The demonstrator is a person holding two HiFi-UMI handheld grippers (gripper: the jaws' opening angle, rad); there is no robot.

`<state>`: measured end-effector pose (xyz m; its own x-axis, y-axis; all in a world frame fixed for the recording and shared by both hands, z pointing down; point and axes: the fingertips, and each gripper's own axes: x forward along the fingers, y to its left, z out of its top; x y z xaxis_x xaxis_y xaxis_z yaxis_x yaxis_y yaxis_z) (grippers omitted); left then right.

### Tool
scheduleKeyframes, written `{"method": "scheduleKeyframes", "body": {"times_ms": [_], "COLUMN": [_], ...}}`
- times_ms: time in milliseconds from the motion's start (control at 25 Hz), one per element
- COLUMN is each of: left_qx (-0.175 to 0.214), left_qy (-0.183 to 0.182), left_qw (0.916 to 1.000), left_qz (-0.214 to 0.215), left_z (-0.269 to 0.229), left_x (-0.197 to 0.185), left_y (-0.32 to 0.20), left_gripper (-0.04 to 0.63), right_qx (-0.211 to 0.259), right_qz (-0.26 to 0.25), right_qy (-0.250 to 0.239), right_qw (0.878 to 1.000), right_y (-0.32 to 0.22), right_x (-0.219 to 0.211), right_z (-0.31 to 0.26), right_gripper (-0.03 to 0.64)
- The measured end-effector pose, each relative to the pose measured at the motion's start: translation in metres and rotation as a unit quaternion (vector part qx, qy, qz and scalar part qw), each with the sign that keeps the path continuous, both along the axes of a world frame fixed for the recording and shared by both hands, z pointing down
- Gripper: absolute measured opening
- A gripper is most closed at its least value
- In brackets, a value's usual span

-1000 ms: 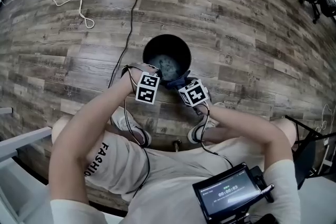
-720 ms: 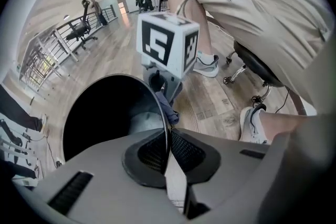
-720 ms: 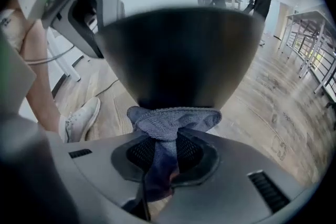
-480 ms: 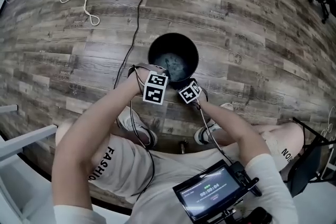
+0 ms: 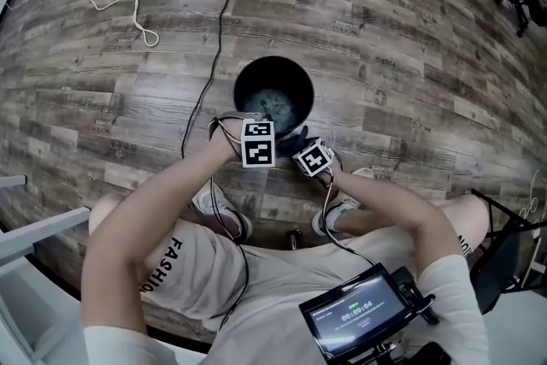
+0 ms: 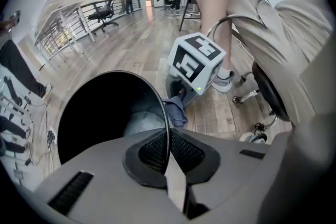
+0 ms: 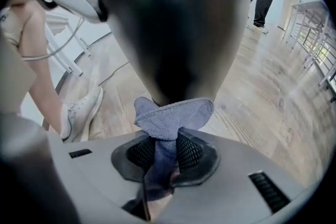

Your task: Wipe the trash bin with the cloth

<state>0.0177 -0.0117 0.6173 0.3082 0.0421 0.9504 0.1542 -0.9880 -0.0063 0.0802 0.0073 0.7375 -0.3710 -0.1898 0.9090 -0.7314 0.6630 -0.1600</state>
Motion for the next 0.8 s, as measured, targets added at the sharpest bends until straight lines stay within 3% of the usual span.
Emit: {"method": "scheduleKeyframes", "body": {"times_ms": [160,200,320,400,520,720,800], "left_qx": [-0.019,-0.034,-0.063,-0.042,0.025,0.049,0.075], "left_qy": [0.022,0.029,0.03,0.019,-0.01,-0.035,-0.043], "left_qw": [0.9978,0.9975,0.9975,0.9983,0.9951,0.9912,0.9861], "left_qz": [-0.059,-0.055,-0.011,0.034,0.095,0.118,0.142], "left_z": [-0.003,-0.005,-0.008,-0.006,-0.001,0.008,0.014], "left_x": [0.016,0.017,0.012,0.002,-0.018,-0.043,-0.045], "left_y": [0.001,0.006,0.022,0.025,0.011,-0.006,-0.009], "left_gripper": [0.026,0.043,0.179,0.228,0.229,0.227,0.162], "right_qx": [0.021,0.024,0.022,0.021,0.013,0.002,0.003], "right_qz": [-0.022,-0.025,-0.018,-0.018,-0.021,-0.006,0.002], "right_qy": [-0.024,-0.032,-0.055,-0.068,-0.077,-0.082,-0.079], "right_qw": [0.999,0.999,0.998,0.997,0.997,0.997,0.997], "right_y": [0.005,0.006,0.007,0.007,0.011,0.005,-0.005], "right_x": [0.001,0.001,-0.004,-0.009,-0.019,-0.034,-0.037], "right_z": [-0.065,-0.081,-0.126,-0.147,-0.159,-0.149,-0.14], "right_gripper": [0.077,0.077,0.077,0.077,0.077,0.077,0.077]}}
